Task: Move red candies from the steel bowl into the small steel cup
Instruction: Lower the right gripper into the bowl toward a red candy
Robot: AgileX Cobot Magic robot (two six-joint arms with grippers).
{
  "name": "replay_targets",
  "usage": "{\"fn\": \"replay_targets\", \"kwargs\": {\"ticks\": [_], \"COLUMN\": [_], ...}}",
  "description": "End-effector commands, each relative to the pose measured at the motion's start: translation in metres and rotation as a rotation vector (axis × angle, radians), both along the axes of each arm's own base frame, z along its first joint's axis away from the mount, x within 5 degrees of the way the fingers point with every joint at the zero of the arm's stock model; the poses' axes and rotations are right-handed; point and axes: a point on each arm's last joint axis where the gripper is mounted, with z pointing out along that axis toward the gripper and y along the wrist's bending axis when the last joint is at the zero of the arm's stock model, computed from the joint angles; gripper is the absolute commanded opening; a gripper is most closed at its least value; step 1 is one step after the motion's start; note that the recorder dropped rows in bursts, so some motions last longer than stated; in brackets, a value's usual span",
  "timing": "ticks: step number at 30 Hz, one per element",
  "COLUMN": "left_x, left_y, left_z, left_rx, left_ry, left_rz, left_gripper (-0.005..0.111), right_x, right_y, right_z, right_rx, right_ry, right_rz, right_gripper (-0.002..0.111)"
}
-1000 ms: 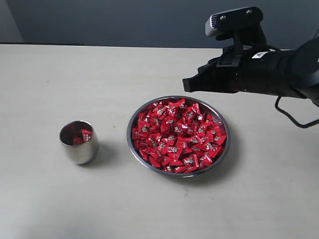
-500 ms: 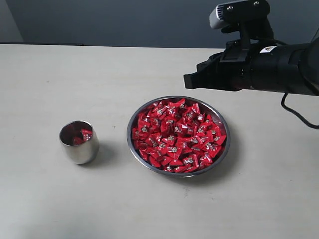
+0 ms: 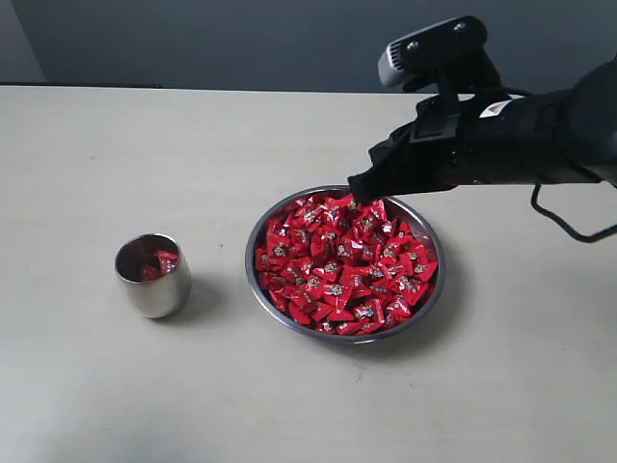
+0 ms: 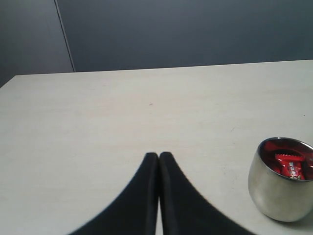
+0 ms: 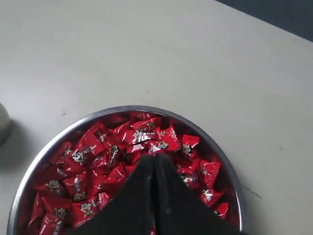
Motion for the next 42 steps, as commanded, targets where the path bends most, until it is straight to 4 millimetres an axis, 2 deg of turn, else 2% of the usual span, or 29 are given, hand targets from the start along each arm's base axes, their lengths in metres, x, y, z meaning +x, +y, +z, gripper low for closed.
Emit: {"fn": "replay_targets", "kwargs": {"ticks": [1,3,6,10,13,26,30,35,37,42], "left_x": [0.000,0.000,0.000,0.000,0.000,0.000,0.000,0.000,0.000,0.000], "left_y": [0.000,0.000,0.000,0.000,0.000,0.000,0.000,0.000,0.000,0.000], "left_z": [-0.001,-0.001,-0.001,-0.001,-0.001,-0.001,-0.001,-0.001,-0.001,-0.001], "left_rx": [-0.004,-0.004,-0.004,-0.004,-0.004,-0.004,-0.004,-0.004,-0.004,-0.004], "left_ry": [-0.003,-0.003,-0.003,-0.003,-0.003,-0.003,-0.003,-0.003,-0.003,-0.003], "left_rz": [0.001,0.001,0.001,0.001,0.001,0.001,0.001,0.001,0.001,0.001], "left_gripper": [0.000,0.000,0.000,0.000,0.000,0.000,0.000,0.000,0.000,0.000], "right_x": [0.019,0.030,0.045,0.071,0.081,0.075,0.075,0.081,0.086,0.095], "right_y": [0.015,0.022,0.024,0.006,-0.003,0.002,0.008,0.024,0.029,0.035], "right_z": [-0.010,-0.017,-0.027,-0.041,-0.045,-0.077,-0.072,-0.051,-0.046,-0.055], "right_rx": [-0.043,-0.055,-0.070,-0.068,-0.067,-0.114,-0.025,0.118,0.151,0.169], "right_ry": [0.025,0.041,0.066,0.122,0.168,0.415,0.473,0.512,0.525,0.568], "right_rz": [0.035,0.039,0.013,-0.106,-0.136,-0.079,-0.112,-0.080,-0.069,-0.108], "right_gripper": [-0.001,-0.001,-0.001,-0.001,-0.001,-0.001,-0.001,0.000,0.009,0.048]}}
